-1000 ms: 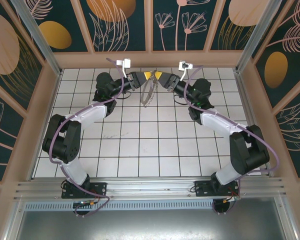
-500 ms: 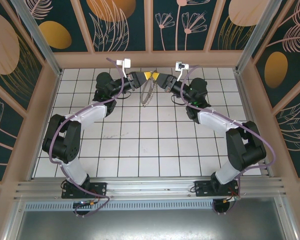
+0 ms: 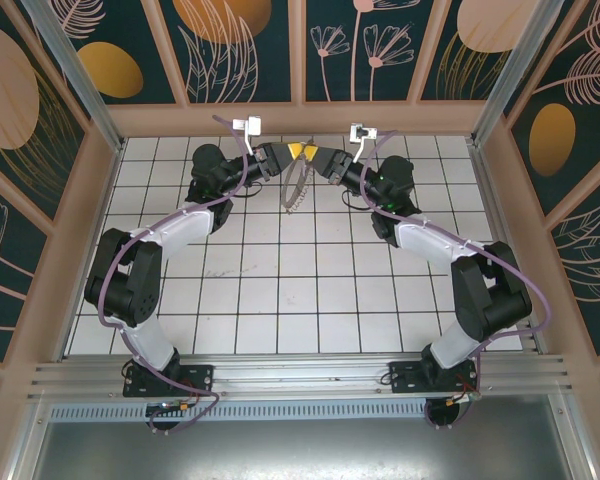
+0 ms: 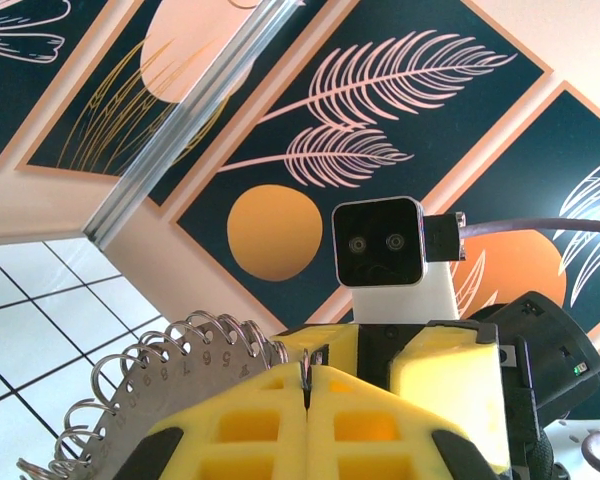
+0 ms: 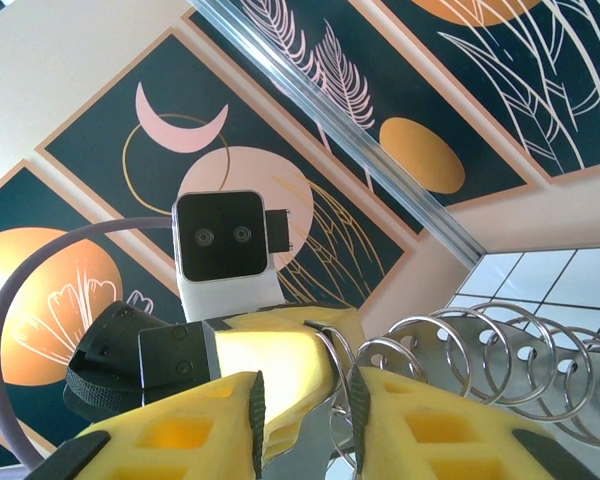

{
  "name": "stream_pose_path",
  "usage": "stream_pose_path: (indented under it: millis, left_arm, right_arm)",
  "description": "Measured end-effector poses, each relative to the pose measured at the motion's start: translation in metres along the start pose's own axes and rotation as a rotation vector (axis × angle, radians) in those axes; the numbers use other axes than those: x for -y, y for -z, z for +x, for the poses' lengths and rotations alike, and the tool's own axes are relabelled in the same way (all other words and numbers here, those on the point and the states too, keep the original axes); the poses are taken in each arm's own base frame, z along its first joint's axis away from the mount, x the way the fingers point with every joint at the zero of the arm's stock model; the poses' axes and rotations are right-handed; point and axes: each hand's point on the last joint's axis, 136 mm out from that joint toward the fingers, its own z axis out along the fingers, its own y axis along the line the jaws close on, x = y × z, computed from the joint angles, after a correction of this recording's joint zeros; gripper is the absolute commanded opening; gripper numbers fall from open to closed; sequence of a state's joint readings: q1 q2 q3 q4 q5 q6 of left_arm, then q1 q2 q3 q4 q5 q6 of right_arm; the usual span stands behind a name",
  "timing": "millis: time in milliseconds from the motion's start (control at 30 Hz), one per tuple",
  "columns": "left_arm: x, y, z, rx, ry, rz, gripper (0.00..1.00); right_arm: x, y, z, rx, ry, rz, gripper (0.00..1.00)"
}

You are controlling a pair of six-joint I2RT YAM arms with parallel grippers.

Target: Put the keys on the keyring

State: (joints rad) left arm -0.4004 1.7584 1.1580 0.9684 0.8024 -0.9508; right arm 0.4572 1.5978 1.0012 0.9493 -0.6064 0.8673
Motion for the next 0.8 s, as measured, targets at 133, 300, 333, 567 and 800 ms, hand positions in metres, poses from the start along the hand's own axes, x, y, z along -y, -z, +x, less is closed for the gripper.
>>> stream_pose_path:
  millis: [133,300,333,567,800]
  left_arm:
    - [0.002,0.000,-0.002,0.002,-0.005,0.004,0.00]
    - [0.003,0.000,-0.003,0.005,-0.020,0.008,0.00]
    - [0.002,0.000,-0.003,0.004,-0.025,0.006,0.00]
    - [0.003,-0.001,0.000,-0.013,-0.061,0.013,0.00]
    - [0.010,-0.004,0.010,-0.049,-0.114,0.046,0.00]
  right_arm:
    - [0.003,0.000,0.001,-0.003,0.005,0.010,0.11]
    - [0.005,0.000,0.002,-0.007,0.019,0.022,0.00]
    - [0.006,0.000,0.003,-0.009,0.022,0.025,0.00]
    - [0.007,0.004,0.004,-0.035,0.057,0.020,0.14]
    - [0.011,0.031,0.004,-0.040,0.075,0.037,0.32]
